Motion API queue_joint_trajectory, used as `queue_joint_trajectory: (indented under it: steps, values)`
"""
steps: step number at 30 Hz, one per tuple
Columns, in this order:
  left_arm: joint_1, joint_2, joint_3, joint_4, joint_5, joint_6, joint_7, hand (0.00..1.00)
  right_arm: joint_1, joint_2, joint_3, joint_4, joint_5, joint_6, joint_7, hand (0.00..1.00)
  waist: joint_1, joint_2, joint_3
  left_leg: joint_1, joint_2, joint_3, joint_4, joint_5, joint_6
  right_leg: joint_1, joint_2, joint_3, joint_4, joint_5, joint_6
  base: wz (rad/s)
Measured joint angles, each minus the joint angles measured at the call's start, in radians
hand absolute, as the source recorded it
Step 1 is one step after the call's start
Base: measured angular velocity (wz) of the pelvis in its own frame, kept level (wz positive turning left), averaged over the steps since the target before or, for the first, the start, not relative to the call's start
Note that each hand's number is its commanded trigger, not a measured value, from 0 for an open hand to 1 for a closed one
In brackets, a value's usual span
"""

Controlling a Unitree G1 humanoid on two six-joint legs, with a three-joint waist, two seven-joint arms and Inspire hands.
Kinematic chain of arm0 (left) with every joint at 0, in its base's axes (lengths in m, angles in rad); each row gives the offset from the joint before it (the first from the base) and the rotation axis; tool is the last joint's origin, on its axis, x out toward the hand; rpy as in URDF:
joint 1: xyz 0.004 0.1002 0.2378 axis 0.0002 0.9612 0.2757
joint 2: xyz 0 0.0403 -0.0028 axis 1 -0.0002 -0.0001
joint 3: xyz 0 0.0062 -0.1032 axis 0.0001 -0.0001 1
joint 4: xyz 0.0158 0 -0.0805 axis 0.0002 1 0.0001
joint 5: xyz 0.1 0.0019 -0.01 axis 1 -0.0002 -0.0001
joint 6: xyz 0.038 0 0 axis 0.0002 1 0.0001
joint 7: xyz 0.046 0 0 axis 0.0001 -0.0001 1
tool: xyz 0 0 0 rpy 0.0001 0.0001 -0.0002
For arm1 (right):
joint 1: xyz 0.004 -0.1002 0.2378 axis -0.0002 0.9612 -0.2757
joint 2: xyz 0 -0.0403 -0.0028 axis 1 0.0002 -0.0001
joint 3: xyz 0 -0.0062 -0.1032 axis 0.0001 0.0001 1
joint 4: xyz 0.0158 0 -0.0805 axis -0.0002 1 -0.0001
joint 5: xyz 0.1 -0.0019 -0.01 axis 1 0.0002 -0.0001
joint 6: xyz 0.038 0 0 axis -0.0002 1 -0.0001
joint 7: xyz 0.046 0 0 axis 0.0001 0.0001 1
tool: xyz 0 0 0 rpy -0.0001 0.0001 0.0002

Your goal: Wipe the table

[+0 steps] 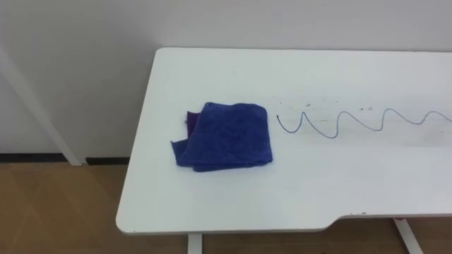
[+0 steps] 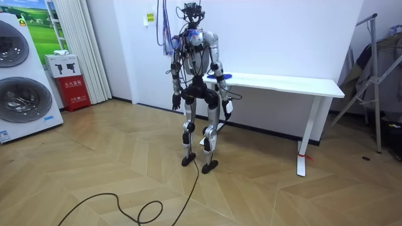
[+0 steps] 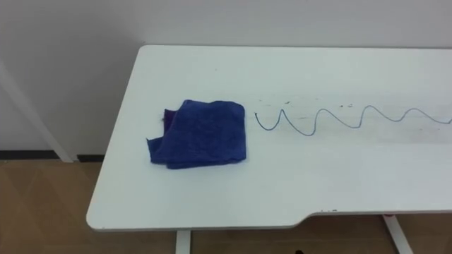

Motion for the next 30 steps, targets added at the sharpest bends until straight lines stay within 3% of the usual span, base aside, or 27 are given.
queue_joint_trajectory:
  steps: [2, 3, 6, 10, 12, 17, 21, 24, 26, 28, 30]
  values:
    - [0.011, 0.000, 0.001, 0.000, -0.002, 0.007, 0.000, 0.00, -0.002, 0.002, -0.002, 0.025, 0.024, 0.006, -0.014, 0.00, 0.000, 0.003, -0.0015, 0.005, 0.000, 0.000, -0.003, 0.000, 0.000, 0.004, 0.001, 0.002, 0.000, 0.000, 0.000, 0.00]
    - [0.013, 0.000, 0.004, -0.002, 0.000, 0.020, -0.001, 0.00, 0.001, 0.001, -0.003, 0.039, 0.048, 0.014, -0.028, 0.00, 0.001, -0.004, 0.0024, 0.011, 0.000, 0.000, -0.005, 0.000, 0.000, 0.007, 0.001, 0.005, 0.000, 0.000, 0.000, 0.00]
    - [0.016, 0.000, 0.036, -0.004, 0.001, 0.043, -0.002, 0.00, 0.015, 0.001, -0.045, 0.045, 0.109, 0.037, -0.059, 0.00, -0.005, -0.005, 0.0026, 0.013, 0.000, -0.001, -0.007, 0.000, 0.000, 0.010, 0.001, 0.005, -0.001, 0.000, 0.000, 0.00]
    - [0.042, 0.000, 0.157, -0.004, 0.001, 0.070, -0.001, 0.00, 0.026, -0.012, -0.241, 0.115, 0.180, 0.062, -0.117, 0.00, -0.041, -0.007, 0.0024, 0.031, 0.000, -0.002, -0.010, 0.000, 0.001, 0.027, 0.001, 0.001, 0.000, 0.000, 0.000, 0.01]
    - [0.058, 0.004, 0.227, -0.009, 0.000, 0.074, 0.000, 0.00, 0.036, -0.037, -0.369, 0.119, 0.225, 0.093, -0.148, 0.00, -0.068, -0.011, 0.0013, 0.035, 0.000, -0.003, -0.015, 0.000, 0.001, 0.031, 0.000, -0.005, 0.001, 0.000, 0.000, 0.00]
    - [0.048, 0.034, 0.273, -0.010, 0.001, 0.076, 0.002, 0.00, 0.036, -0.126, -0.494, 0.068, 0.235, 0.126, -0.268, 0.00, -0.077, -0.026, -0.0044, 0.039, -0.002, 0.011, -0.015, 0.000, 0.001, 0.026, 0.000, 0.005, 0.005, 0.000, 0.000, -0.12]
    - [0.035, 0.044, 0.270, -0.014, 0.001, 0.069, 0.005, 0.00, -0.038, -0.175, -0.521, -0.037, 0.174, 0.126, -0.369, 0.00, -0.081, -0.043, -0.0049, 0.028, -0.001, 0.027, -0.005, 0.001, 0.000, -0.002, -0.002, 0.013, 0.020, -0.001, -0.001, -0.15]
    - [0.024, 0.050, 0.244, -0.028, 0.000, 0.059, 0.009, 0.00, -0.073, -0.192, -0.510, -0.249, 0.128, 0.125, -0.450, 0.00, -0.075, -0.059, -0.0061, 0.019, -0.001, 0.034, -0.001, 0.001, 0.000, -0.015, -0.001, 0.022, 0.024, 0.000, -0.001, -0.08]
    - [0.028, 0.054, 0.225, -0.047, 0.001, 0.059, 0.009, 0.00, -0.105, -0.195, -0.494, -0.412, 0.037, 0.117, -0.501, 0.00, -0.066, -0.065, -0.0040, 0.009, 0.004, 0.046, 0.000, 0.001, 0.000, -0.027, 0.003, 0.028, 0.026, 0.001, -0.004, -0.11]
    - [0.028, 0.057, 0.213, -0.067, 0.002, 0.057, 0.009, 0.00, -0.110, -0.192, -0.456, -0.541, -0.035, 0.116, -0.533, 0.00, -0.047, -0.073, -0.0106, -0.003, 0.009, 0.052, 0.001, 0.002, -0.002, -0.042, 0.007, 0.025, 0.038, 0.002, -0.005, -0.08]
    - [0.032, 0.057, 0.192, -0.068, 0.001, 0.058, 0.009, 0.00, -0.131, -0.191, -0.411, -0.690, -0.208, 0.115, -0.545, 0.00, -0.044, -0.071, -0.0053, -0.006, 0.009, 0.054, 0.004, 0.003, -0.004, -0.044, 0.009, 0.018, 0.036, 0.003, -0.007, -0.02]
